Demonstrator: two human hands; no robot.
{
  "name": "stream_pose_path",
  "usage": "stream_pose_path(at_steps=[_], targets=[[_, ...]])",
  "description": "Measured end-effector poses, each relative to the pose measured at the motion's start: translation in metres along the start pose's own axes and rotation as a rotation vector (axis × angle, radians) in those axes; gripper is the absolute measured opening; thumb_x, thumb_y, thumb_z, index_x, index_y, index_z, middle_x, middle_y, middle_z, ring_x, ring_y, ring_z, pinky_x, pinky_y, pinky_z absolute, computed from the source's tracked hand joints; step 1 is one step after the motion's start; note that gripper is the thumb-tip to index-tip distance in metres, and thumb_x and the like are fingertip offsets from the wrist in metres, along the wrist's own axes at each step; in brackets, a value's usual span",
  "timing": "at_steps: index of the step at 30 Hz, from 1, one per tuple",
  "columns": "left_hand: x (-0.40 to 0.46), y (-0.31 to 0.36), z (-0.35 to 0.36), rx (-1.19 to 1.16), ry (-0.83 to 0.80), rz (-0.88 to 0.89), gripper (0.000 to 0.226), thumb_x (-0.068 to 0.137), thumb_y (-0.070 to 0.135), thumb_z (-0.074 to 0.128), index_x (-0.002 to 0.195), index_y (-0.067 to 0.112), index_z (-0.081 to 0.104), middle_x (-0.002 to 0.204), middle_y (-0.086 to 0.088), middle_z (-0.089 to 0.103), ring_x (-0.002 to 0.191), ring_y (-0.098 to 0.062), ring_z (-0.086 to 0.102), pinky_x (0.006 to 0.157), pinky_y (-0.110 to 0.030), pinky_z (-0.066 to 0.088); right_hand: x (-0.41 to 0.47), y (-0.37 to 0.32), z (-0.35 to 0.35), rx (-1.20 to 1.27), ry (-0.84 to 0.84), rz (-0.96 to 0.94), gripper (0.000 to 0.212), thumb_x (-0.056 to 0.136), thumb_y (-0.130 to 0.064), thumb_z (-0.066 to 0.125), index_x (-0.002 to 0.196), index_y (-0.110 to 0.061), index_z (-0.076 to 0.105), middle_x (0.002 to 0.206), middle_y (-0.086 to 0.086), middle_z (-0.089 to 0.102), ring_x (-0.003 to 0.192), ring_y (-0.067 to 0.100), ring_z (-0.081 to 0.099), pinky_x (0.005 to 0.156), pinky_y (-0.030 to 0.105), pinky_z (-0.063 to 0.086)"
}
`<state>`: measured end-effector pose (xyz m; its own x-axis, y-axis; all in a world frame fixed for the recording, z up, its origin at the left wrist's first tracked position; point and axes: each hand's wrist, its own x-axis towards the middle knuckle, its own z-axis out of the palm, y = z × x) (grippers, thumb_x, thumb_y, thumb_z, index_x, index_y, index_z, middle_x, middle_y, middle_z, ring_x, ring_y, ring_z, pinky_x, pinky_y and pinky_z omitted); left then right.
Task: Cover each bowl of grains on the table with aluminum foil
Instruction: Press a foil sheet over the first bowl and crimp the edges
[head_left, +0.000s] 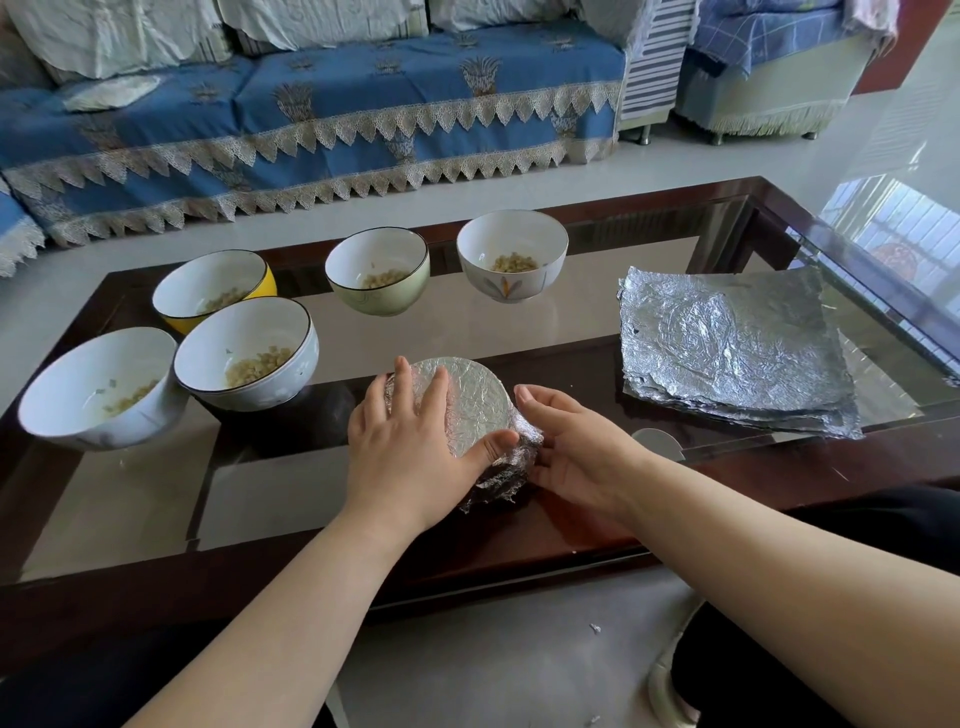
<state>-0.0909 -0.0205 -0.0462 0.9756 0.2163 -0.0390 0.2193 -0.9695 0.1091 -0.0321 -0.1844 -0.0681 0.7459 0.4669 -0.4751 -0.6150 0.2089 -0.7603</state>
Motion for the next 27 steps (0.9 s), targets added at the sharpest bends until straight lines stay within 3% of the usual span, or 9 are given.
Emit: stream_pose_path(at_steps=[4, 6, 10, 12, 14, 18, 20, 23, 27], targets=[[-0.001, 0.004, 0.001, 0.009, -0.003, -0.034, 0.121, 0.057, 0.097, -0.008, 0.157, 0.031, 0.009, 0.166, -0.01, -0.004, 0.15, -0.032, -0.001, 0.119, -0.049, 0.01, 0.004, 0.003, 0.006, -0.034, -0.023, -0.112, 0.037, 0.084, -0.032, 0.071, 0.115, -0.012, 0.066, 0.11, 0.013, 0.065, 0.09, 0.027, 0.056, 0.08, 0.038, 0.042], [-0.001, 0.005, 0.001, 0.011, -0.002, -0.041, 0.121, 0.057, 0.097, -0.008, 0.157, 0.03, 0.009, 0.165, -0.011, -0.004, 0.15, -0.033, 0.0, 0.119, -0.049, 0.01, 0.006, 0.01, 0.008, -0.064, -0.04, -0.178, 0.036, 0.083, -0.035, 0.07, 0.111, -0.011, 0.072, 0.11, 0.017, 0.068, 0.095, 0.032, 0.048, 0.079, 0.042, 0.035], [-0.001, 0.006, 0.002, 0.017, 0.002, -0.04, 0.121, 0.059, 0.097, -0.008, 0.157, 0.029, 0.008, 0.165, -0.012, -0.003, 0.15, -0.034, 0.001, 0.119, -0.049, 0.011, 0.004, 0.017, 0.009, -0.09, -0.036, -0.26, 0.023, 0.095, -0.029, 0.06, 0.098, -0.014, 0.076, 0.097, 0.01, 0.074, 0.085, 0.025, 0.058, 0.075, 0.032, 0.042], [-0.001, 0.005, 0.003, 0.018, 0.012, -0.04, 0.121, 0.058, 0.096, -0.008, 0.157, 0.029, 0.009, 0.165, -0.012, -0.002, 0.15, -0.034, 0.002, 0.118, -0.049, 0.012, 0.002, 0.019, 0.011, -0.115, -0.023, -0.291, 0.025, 0.097, -0.027, 0.055, 0.091, -0.019, 0.078, 0.086, 0.002, 0.072, 0.078, 0.019, 0.053, 0.068, 0.026, 0.038], [-0.002, 0.005, 0.003, 0.023, 0.023, -0.043, 0.121, 0.057, 0.095, -0.009, 0.157, 0.029, 0.011, 0.165, -0.012, 0.0, 0.149, -0.034, 0.003, 0.118, -0.049, 0.013, 0.002, 0.022, 0.013, -0.111, 0.005, -0.319, 0.028, 0.098, -0.028, 0.054, 0.084, -0.022, 0.078, 0.081, 0.001, 0.069, 0.078, 0.023, 0.048, 0.07, 0.029, 0.038], [-0.002, 0.005, 0.003, 0.023, 0.029, -0.042, 0.122, 0.057, 0.095, -0.01, 0.157, 0.028, 0.012, 0.165, -0.013, 0.001, 0.149, -0.035, 0.005, 0.118, -0.05, 0.014, 0.006, 0.027, 0.018, -0.095, 0.058, -0.332, 0.028, 0.097, -0.032, 0.055, 0.085, -0.024, 0.078, 0.09, 0.02, 0.061, 0.089, 0.029, 0.045, 0.081, 0.044, 0.036], [-0.001, 0.006, 0.003, 0.022, 0.028, -0.043, 0.122, 0.057, 0.095, -0.01, 0.157, 0.028, 0.012, 0.165, -0.013, 0.001, 0.149, -0.035, 0.005, 0.117, -0.05, 0.014, 0.009, 0.03, 0.02, -0.081, 0.146, -0.319, 0.025, 0.097, -0.031, 0.055, 0.092, -0.016, 0.075, 0.096, 0.025, 0.067, 0.086, 0.031, 0.053, 0.085, 0.048, 0.045], [-0.001, 0.006, 0.003, 0.029, 0.026, -0.043, 0.122, 0.057, 0.095, -0.011, 0.156, 0.028, 0.012, 0.165, -0.013, 0.001, 0.149, -0.035, 0.004, 0.118, -0.05, 0.014, 0.014, 0.033, 0.021, -0.142, 0.263, -0.327, 0.021, 0.099, -0.029, 0.054, 0.098, -0.014, 0.067, 0.096, 0.018, 0.071, 0.083, 0.024, 0.062, 0.088, 0.048, 0.053], [0.0, 0.006, 0.004, 0.021, 0.021, -0.048, 0.122, 0.057, 0.095, -0.009, 0.157, 0.028, 0.012, 0.165, -0.013, 0.001, 0.149, -0.035, 0.004, 0.118, -0.051, 0.013, 0.014, 0.032, 0.02, -0.236, 0.312, -0.352, 0.021, 0.1, -0.03, 0.053, 0.092, -0.016, 0.066, 0.079, 0.003, 0.066, 0.071, 0.013, 0.059, 0.073, 0.034, 0.053]])
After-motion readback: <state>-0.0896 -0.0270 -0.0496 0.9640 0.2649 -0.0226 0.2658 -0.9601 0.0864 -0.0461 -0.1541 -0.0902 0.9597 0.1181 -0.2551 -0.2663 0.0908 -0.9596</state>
